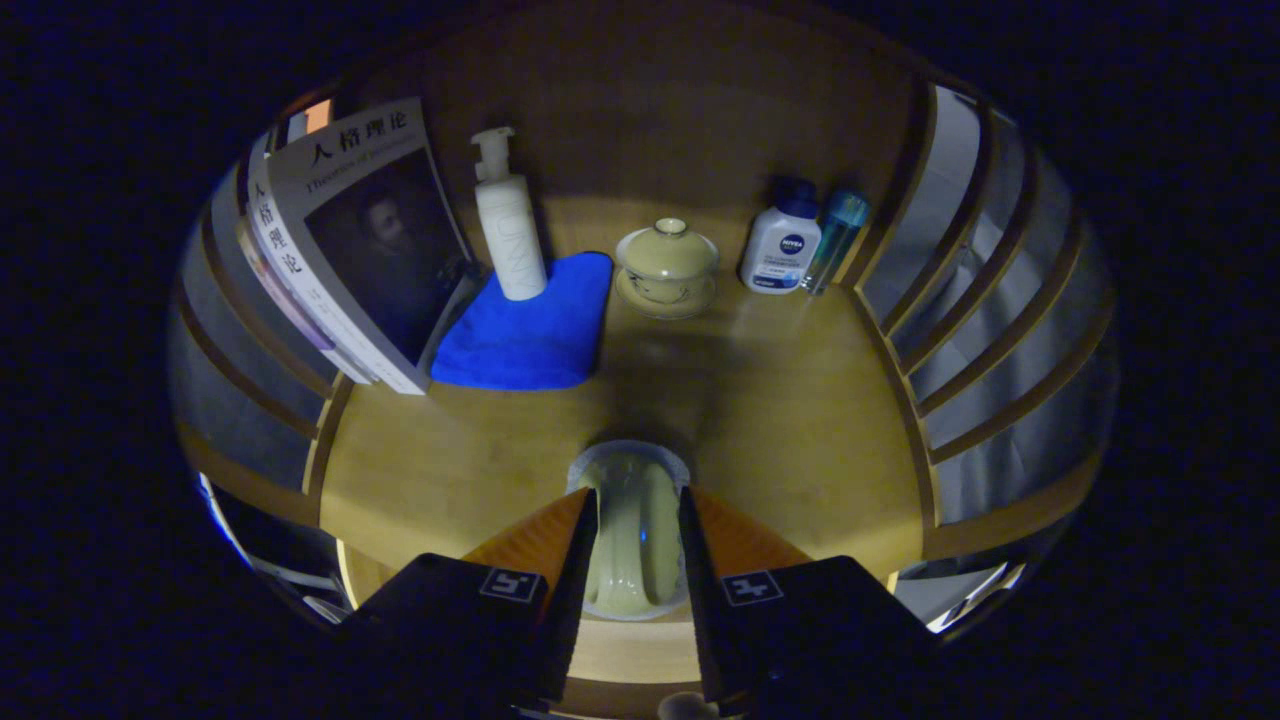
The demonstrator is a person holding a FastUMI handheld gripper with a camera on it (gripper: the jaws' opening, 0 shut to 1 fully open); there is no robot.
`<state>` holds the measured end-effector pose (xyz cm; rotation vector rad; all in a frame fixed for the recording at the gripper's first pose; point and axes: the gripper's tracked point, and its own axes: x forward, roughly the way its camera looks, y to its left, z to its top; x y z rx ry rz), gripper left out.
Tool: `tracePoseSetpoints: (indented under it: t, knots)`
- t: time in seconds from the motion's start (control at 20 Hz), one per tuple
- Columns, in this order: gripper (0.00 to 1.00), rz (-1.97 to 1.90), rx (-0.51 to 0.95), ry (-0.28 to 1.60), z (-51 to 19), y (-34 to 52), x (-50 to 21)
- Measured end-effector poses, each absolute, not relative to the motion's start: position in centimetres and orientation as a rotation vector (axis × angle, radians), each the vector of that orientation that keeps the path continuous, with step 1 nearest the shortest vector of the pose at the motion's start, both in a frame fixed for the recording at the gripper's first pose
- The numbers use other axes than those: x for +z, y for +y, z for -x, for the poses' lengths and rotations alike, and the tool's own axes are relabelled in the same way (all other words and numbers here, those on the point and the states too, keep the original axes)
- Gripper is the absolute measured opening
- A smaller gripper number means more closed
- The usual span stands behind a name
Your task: Pull open the drawer, take out the items inside it, and place them on the countertop above the cabinet.
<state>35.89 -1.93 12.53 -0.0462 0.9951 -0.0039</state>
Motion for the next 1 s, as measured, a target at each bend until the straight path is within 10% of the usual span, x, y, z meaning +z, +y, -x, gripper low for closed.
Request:
tracePoseSetpoints:
  t: [0.85, 1.0]
  knots:
    - [0.52, 0.058, 0.065, 0.386, -23.6, -1.1, 21.6]
    - [0.76, 0.048, 0.08, 0.224, -17.3, -1.0, 22.9]
